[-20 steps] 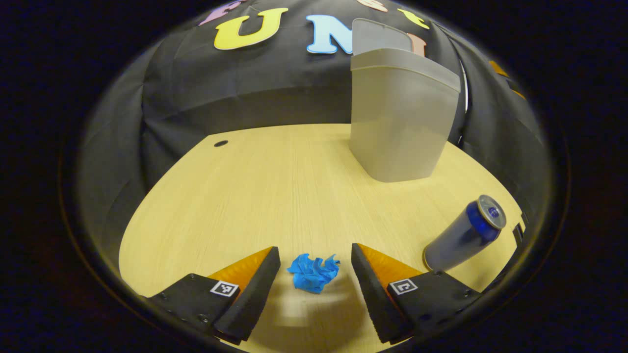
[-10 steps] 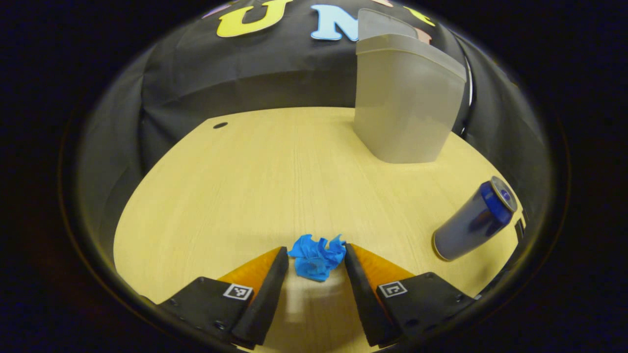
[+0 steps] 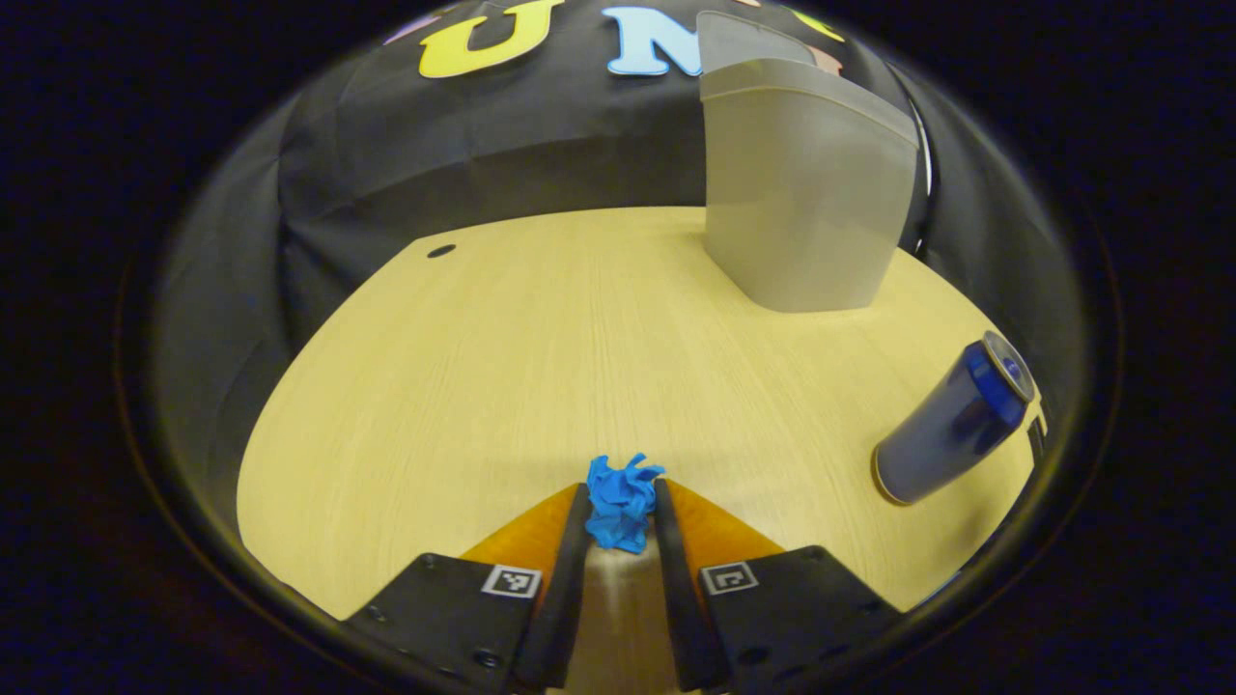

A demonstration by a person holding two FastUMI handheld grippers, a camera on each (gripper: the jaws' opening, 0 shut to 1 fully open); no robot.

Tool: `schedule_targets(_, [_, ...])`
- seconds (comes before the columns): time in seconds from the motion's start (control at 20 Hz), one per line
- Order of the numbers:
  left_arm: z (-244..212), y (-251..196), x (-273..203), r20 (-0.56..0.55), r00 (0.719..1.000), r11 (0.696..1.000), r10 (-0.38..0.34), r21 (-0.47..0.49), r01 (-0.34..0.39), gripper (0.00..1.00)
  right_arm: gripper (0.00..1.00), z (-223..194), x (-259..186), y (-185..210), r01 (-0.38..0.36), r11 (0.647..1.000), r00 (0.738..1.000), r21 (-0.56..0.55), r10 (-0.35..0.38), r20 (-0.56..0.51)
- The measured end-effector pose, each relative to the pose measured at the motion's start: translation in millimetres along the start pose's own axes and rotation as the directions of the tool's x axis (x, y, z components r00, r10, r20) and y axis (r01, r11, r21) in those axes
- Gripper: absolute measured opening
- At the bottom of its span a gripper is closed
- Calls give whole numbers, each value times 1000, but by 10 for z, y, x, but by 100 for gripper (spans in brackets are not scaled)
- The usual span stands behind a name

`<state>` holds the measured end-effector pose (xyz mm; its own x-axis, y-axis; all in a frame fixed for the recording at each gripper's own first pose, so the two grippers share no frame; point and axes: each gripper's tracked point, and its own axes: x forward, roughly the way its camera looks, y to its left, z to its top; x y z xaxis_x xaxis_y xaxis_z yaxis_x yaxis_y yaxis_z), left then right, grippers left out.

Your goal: Press the lid of the desktop garbage bin to open it, pick up the crumpled paper on the desktop and throw it into the bin, then pick up the pop can on the desktop and drop it into the bin, and finally close the garbage bin lid.

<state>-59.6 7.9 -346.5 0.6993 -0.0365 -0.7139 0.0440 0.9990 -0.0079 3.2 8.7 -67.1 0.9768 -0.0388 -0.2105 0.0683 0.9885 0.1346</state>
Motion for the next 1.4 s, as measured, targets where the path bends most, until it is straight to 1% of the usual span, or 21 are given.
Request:
schedule_targets(0.05, [7, -12, -3, 9, 1000, 1000, -4, -5, 4, 33, 92, 5, 2, 5, -5, 1000, 1000, 2, 5, -1])
schedule_targets(0.15, [12, -7, 22, 23, 1000, 1000, -3, -9, 3, 35, 92, 9, -3, 14, -9, 1000, 1000, 5, 9, 5])
schedule_targets(0.25, [-1, -3, 30, 24, 1000, 1000, -7, -14, 7, 25, 92, -7, 0, 10, -13, 1000, 1000, 4, 13, 5])
schedule_targets(0.35, [32, -3, 30, 34, 999, 1000, -4, -16, 4, 25, 92, -6, -9, 23, -18, 1000, 1000, 9, 18, 6])
schedule_targets(0.4, [51, -19, 22, 37, 999, 1000, -4, -17, 5, 17, 92, -16, -16, 28, -21, 1000, 1000, 13, 21, 6])
schedule_targets(0.5, [127, -34, -1, 42, 999, 1000, -6, -16, 6, 19, 92, -5, -24, 31, -23, 1000, 1000, 20, 23, 10])
schedule_targets(0.55, [67, -25, -17, 46, 999, 1000, -9, -15, 9, 17, 92, 14, -31, 26, -24, 999, 1000, 23, 23, 15])
schedule_targets(0.7, [259, -54, -98, 76, 997, 1000, -9, -4, 9, 17, 92, 46, -47, -9, -20, 999, 999, 31, 19, 30])
schedule_targets(0.75, [324, -74, -136, 87, 996, 1000, -14, -6, 14, 19, 92, 45, -48, -22, -19, 999, 999, 35, 18, 30])
schedule_targets(0.8, [373, -109, -151, 98, 995, 1000, -19, -9, 20, 17, 92, 39, -47, -37, -18, 999, 999, 41, 16, 31])
schedule_targets(0.95, [587, -214, -257, 141, 989, 999, -37, -25, 41, 17, 92, 53, -76, -88, -9, 999, 999, 47, 8, 37])
schedule_targets(1.05, [749, -250, -340, 175, 983, 998, -46, -43, 54, 19, 92, 45, -85, -118, -5, 999, 999, 46, 3, 38])
schedule_targets(1.1, [829, -264, -374, 191, 980, 997, -48, -56, 60, 17, 92, 43, -85, -127, -5, 999, 999, 47, 3, 38])
schedule_targets(1.2, [1020, -293, -456, 230, 972, 995, -47, -71, 65, 17, 92, 55, -93, -136, -6, 999, 999, 49, 4, 42])
schedule_targets(1.3, [1247, -352, -542, 278, 959, 995, -53, -67, 75, 17, 92, 54, -101, -132, -11, 999, 999, 47, 9, 41])
schedule_targets(1.35, [1367, -391, -583, 300, 952, 995, -62, -59, 84, 19, 92, 57, -98, -134, -13, 999, 999, 44, 11, 39])
schedule_targets(1.4, [1476, -438, -626, 320, 944, 994, -74, -50, 96, 18, 92, 51, -104, -127, -15, 999, 999, 41, 13, 39])
